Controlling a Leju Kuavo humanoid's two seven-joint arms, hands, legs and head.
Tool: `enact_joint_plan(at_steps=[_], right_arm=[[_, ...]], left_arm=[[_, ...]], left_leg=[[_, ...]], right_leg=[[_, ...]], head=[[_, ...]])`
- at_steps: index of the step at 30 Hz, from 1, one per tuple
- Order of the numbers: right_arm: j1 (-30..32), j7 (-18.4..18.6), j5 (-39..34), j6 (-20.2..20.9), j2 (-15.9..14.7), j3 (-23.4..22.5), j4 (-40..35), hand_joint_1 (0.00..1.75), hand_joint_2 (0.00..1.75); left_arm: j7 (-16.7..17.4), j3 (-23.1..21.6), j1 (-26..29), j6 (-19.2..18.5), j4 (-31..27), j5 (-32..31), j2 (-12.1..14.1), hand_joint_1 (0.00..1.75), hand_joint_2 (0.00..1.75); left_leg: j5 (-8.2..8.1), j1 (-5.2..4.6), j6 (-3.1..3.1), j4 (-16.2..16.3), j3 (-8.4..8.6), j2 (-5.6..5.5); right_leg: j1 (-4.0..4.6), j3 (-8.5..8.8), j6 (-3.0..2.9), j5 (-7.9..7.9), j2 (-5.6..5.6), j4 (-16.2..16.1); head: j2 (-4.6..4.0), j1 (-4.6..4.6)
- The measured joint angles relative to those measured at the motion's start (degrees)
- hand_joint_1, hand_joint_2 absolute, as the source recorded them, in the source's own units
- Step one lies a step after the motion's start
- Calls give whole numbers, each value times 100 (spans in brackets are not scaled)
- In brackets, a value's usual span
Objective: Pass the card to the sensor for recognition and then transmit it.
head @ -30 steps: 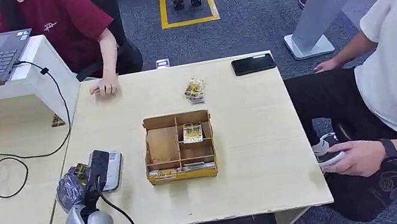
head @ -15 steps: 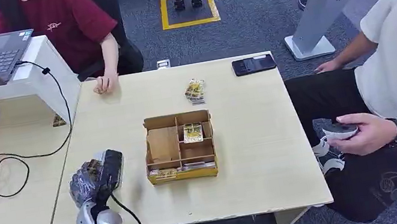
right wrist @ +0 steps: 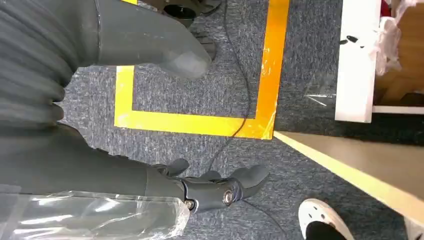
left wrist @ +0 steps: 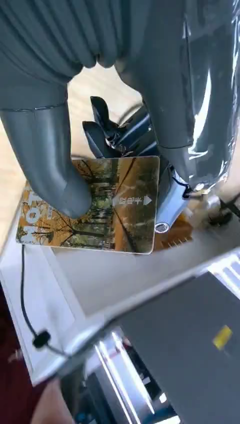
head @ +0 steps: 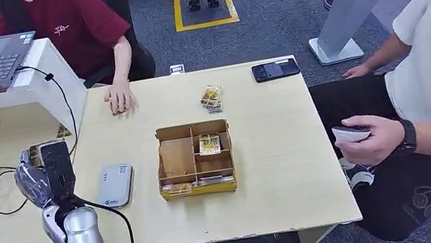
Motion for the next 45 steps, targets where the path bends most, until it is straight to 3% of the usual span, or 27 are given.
enact_joint_plan(at_steps=[4,12,16,42,43,45], right_arm=[[1,-2,50,-4,15,0,0,0,175],[1,-2,55,-4,15,0,0,0,175],[-15,11,135,2,63,0,0,0,175],[-30,0,197,9,81,0,0,0,175],[-30,0,197,7,81,0,0,0,175],[-30,-2,197,7,81,-4,0,0,175]], left_arm=[[-218,0,-61,46,-4,-177,26,175,175],[-225,0,-65,52,-4,-184,28,175,175],[-378,-7,-292,234,133,-537,68,175,175],[-290,-277,-307,365,383,-868,31,175,175],[-290,-284,-308,365,394,-872,31,0,175],[-290,-304,-307,363,422,-865,31,0,175]], left_leg=[[0,0,0,0,0,2],[0,0,0,0,0,2],[0,0,0,0,0,3],[0,-1,0,0,-1,3],[0,-1,0,0,-1,3],[0,-1,0,0,-1,3]], right_leg=[[0,-1,0,0,1,0],[0,-1,0,0,1,0],[0,-4,0,0,3,0],[0,-5,0,0,3,0],[0,-5,0,0,3,-1],[0,-5,0,0,3,0]], head=[[0,-2],[0,-2],[0,-2],[0,0],[0,-2],[0,-2]])
